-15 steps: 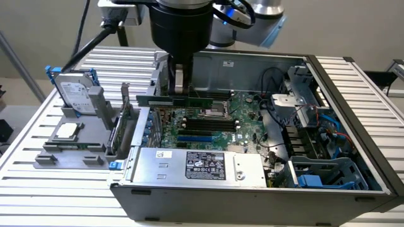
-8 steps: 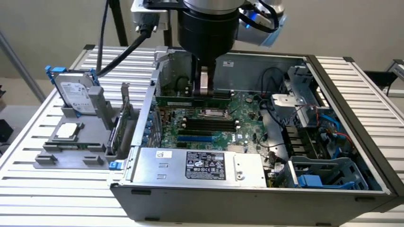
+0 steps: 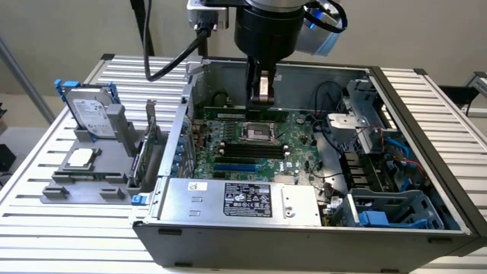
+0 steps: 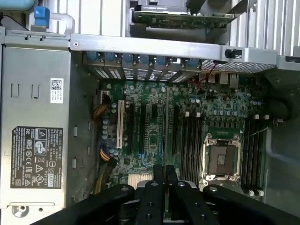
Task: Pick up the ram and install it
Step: 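Pick up the ram and move it above insertion slot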
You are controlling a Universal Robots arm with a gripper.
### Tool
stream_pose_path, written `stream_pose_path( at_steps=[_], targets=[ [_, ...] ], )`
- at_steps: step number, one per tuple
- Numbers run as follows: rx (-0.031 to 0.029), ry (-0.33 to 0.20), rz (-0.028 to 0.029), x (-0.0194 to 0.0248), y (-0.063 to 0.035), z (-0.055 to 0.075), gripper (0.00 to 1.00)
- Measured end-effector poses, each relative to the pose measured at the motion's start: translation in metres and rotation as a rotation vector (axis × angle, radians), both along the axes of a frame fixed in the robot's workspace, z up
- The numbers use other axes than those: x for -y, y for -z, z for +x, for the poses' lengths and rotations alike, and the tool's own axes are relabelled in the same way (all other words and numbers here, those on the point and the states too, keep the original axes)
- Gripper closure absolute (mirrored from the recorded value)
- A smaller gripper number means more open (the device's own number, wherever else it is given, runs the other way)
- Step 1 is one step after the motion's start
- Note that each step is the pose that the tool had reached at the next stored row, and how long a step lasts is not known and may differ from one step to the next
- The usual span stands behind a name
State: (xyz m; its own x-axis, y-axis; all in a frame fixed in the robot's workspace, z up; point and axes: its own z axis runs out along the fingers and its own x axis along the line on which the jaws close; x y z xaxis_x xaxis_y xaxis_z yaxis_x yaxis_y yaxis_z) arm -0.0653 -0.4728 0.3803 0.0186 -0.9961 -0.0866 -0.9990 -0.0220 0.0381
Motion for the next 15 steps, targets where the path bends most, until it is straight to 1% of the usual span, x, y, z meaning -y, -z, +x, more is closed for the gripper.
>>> stream_pose_path(
  at_steps=[4,5,7,11,15],
  targets=[
    [0.0,0.0,-0.003,-0.0142,0.0018,0.009,0.86],
    [0.0,0.0,-0.0038,-0.0173,0.0022,0.012,0.86],
    [0.0,0.0,-0.0057,-0.0221,0.0028,0.016,0.86],
    [0.0,0.004,-0.0096,-0.0292,0.0039,0.02,0.86],
    [-0.0001,0.015,-0.011,-0.0336,0.0047,0.021,0.86]
  ],
)
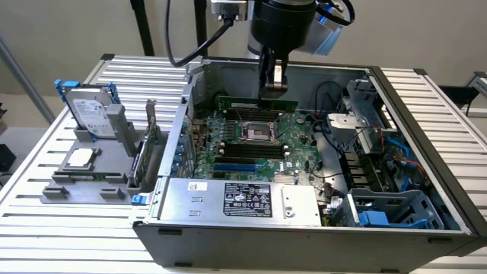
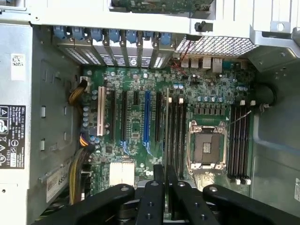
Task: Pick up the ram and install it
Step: 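Pick up the ram and move it above insertion slot, then insert the ram into the slot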
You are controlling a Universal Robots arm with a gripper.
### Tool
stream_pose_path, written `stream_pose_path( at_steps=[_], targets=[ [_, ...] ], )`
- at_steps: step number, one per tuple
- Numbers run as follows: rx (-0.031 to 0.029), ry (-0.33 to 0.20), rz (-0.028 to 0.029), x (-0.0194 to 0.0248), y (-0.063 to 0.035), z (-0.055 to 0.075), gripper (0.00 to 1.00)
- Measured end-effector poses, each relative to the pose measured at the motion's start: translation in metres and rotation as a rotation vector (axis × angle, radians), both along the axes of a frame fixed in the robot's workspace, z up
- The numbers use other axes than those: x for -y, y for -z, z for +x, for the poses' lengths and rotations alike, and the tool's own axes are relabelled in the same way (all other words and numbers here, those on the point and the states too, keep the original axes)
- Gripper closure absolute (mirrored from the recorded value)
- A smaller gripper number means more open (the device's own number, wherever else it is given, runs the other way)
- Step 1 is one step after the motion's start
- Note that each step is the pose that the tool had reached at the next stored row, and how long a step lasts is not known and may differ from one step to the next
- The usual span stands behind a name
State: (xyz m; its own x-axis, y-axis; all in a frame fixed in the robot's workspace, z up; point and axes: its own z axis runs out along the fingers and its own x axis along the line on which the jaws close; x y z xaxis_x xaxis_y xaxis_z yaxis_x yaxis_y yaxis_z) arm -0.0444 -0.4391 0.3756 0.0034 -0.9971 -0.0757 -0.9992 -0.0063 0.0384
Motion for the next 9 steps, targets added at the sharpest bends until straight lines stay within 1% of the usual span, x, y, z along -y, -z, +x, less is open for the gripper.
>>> stream_pose_path(
  at_steps=[1,9],
  targets=[
    [-0.0001,0.002,-0.0001,-0.0006,0.0,0.0,0.86],
    [0.0,0.002,0.0,-0.0007,0.0,0.0,0.86]
  ],
)
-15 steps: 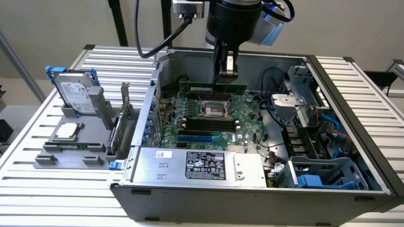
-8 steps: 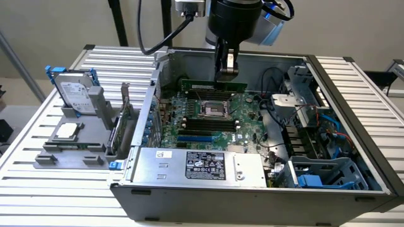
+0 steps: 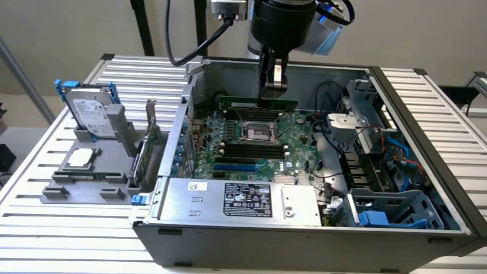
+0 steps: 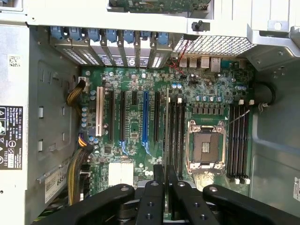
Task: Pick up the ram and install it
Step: 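Insert the ram into the slot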
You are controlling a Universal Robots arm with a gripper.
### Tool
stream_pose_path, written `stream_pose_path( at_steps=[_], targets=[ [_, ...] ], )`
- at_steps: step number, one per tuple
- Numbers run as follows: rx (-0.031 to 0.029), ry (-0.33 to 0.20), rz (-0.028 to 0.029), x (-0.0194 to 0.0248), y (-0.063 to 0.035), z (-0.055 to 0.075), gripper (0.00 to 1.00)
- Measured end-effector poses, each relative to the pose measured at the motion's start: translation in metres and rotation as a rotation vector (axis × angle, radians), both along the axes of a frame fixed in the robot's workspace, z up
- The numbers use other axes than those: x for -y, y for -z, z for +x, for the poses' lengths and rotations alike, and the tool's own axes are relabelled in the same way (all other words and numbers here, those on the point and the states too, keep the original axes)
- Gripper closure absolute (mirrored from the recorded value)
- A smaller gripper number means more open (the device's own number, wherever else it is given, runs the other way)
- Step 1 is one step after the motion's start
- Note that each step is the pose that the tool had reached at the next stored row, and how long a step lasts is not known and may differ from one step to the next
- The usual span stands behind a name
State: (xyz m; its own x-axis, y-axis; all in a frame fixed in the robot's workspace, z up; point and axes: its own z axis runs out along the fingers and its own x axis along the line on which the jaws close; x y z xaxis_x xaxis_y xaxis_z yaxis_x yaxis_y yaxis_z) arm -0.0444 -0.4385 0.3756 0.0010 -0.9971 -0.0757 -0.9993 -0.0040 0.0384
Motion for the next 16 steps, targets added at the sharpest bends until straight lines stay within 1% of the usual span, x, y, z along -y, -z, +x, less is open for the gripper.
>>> stream_pose_path(
  at_steps=[6,8,9,12,14,16],
  targets=[
    [-0.0001,0.0,-0.0001,-0.0002,0.0,0.0,0.86],
    [0.0003,0.0,-0.0001,-0.0017,0.0001,0.0,0.86],
    [0.0006,0.0,-0.0002,-0.0034,0.0003,0.0,0.86],
    [0.0007,0.0,-0.0027,-0.0116,0.0037,0.0,0.86],
    [0.0006,0.0,-0.0056,-0.018,0.0066,0.001,0.86],
    [0.0006,0.0,-0.0072,-0.0244,0.0098,0.001,0.86]
  ],
)
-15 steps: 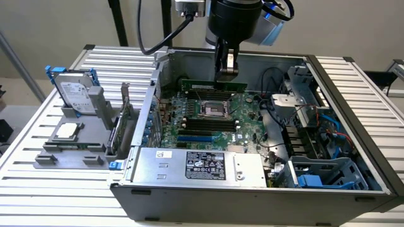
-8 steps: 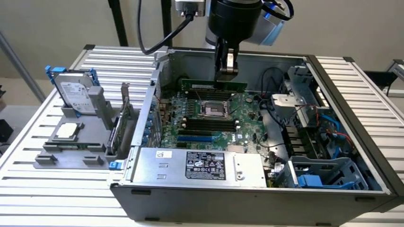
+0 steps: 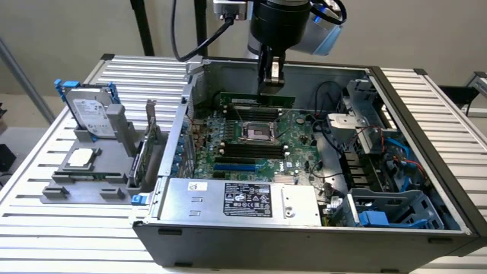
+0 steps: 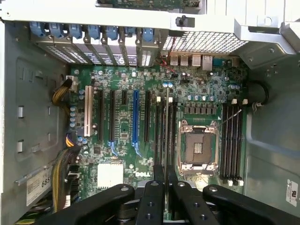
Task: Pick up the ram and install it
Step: 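Insert the ram into the slot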
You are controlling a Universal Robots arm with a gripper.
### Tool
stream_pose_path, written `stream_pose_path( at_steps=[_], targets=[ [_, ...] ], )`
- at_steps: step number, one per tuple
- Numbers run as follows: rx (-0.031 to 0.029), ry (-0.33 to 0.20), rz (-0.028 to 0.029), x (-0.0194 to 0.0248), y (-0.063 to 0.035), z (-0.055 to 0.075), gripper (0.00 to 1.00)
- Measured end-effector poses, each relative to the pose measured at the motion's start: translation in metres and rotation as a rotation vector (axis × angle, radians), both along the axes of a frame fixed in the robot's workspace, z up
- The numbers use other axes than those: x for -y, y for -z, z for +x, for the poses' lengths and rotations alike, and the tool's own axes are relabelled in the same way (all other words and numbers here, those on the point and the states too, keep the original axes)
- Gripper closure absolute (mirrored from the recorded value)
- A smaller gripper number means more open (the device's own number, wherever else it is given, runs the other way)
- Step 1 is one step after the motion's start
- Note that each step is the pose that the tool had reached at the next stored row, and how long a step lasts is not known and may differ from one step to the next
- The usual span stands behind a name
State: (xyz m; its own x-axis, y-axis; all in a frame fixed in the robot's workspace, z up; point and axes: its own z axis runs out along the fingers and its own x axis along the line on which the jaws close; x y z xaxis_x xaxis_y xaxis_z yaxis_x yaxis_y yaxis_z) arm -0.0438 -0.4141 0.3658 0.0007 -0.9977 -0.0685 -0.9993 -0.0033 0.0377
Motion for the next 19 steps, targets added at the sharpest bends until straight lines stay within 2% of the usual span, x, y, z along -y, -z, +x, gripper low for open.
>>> stream_pose_path(
  at_steps=[3,6,19],
  targets=[
    [0.0,0.0,-0.0032,-0.0078,0.005,0.0,0.86],
    [0.0001,0.0,-0.0066,-0.0111,0.0105,0.0,0.86],
    [0.0,0.0,-0.0107,-0.0114,0.034,0.0,0.86]
  ],
)
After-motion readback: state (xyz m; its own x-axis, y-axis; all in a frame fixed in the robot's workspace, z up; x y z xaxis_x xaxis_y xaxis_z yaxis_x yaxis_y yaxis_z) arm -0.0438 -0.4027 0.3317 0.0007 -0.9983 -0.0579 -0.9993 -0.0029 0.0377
